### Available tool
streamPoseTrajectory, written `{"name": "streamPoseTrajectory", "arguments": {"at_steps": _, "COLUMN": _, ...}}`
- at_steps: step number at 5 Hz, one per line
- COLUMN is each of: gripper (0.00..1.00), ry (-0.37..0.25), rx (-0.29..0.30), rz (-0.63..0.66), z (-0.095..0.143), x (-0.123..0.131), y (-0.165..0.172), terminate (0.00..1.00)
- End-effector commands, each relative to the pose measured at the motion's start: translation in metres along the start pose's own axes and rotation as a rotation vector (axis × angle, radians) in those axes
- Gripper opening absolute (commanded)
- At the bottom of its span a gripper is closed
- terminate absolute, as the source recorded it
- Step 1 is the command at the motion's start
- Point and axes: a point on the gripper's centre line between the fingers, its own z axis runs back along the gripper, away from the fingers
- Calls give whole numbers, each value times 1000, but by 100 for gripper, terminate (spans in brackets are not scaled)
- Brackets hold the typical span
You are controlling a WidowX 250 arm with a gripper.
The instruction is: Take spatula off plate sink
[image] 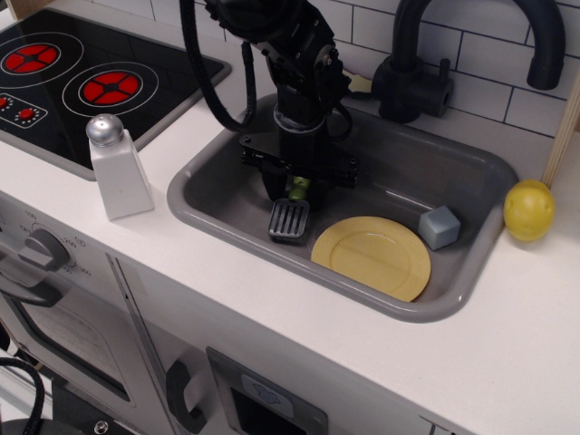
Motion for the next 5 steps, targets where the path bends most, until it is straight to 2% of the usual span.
{"name": "streamPoseTrajectory", "arguments": {"at_steps": 1, "gripper": 100, "ry": -28, "rx": -25, "rz": 21, "z": 32, "x": 13, "y": -5, "terminate": 0}}
{"name": "streamPoseTrajectory", "arguments": {"at_steps": 2, "gripper": 100, "ry": -32, "rx": -56, "rz": 15, "z": 60, "x": 13, "y": -16, "terminate": 0}}
{"name": "streamPoseTrajectory", "arguments": {"at_steps": 3, "gripper": 100, "ry": -30, "rx": -59, "rz": 13, "z": 85, "x": 9, "y": -30, "terminate": 0}}
{"name": "streamPoseTrajectory", "arguments": {"at_steps": 4, "gripper": 100, "ry": -30, "rx": -59, "rz": 13, "z": 85, "x": 9, "y": -30, "terminate": 0}}
{"name": "streamPoseTrajectory", "arguments": {"at_steps": 5, "gripper": 100, "ry": -30, "rx": -59, "rz": 13, "z": 85, "x": 9, "y": -30, "terminate": 100}}
